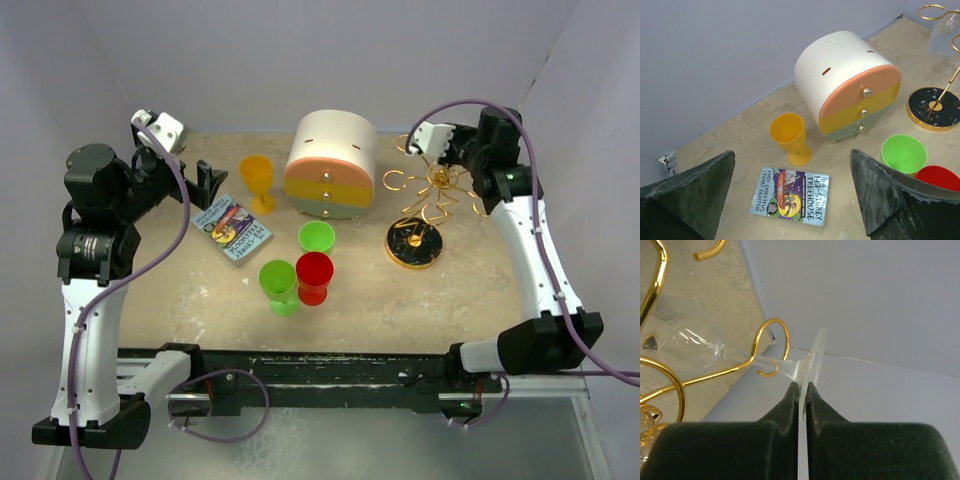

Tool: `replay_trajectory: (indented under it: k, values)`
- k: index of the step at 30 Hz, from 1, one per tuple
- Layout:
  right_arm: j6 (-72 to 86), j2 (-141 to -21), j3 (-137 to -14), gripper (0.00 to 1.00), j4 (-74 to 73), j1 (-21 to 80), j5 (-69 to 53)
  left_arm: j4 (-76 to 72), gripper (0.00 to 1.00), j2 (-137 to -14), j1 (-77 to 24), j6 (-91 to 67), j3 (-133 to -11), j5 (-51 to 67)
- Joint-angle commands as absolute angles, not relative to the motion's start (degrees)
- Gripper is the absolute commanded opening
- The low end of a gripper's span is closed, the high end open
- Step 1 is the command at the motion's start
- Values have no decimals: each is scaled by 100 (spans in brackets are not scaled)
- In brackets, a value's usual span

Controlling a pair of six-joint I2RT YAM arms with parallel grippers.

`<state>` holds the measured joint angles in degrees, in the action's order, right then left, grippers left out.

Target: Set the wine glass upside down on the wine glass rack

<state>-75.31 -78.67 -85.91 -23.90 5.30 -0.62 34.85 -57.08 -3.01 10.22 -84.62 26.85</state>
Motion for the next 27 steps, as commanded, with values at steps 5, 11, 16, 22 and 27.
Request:
replay_trajectory:
  k: [5, 11, 16, 22, 27]
  values:
    - [-7335, -7959, -8977, 0, -1961, 606, 151, 3250, 99, -5644, -246, 1094, -8483, 2786]
    - [-7326, -8086, -9087, 0, -1993, 650, 310, 3251, 99, -5664, -241, 1091, -8490, 2802]
    - [-7304, -8180, -9173, 0, -2103, 667, 346, 3242, 99, -5671, -240, 1095, -8495, 2801]
    - [-7308, -8244, -9193, 0, -2118, 668, 386, 3251, 99, -5657, -242, 1106, -8493, 2812]
    - [-7287, -8266, -9185, 0, -2109, 668, 381, 3254, 99, -5645, -239, 1107, -8479, 2803]
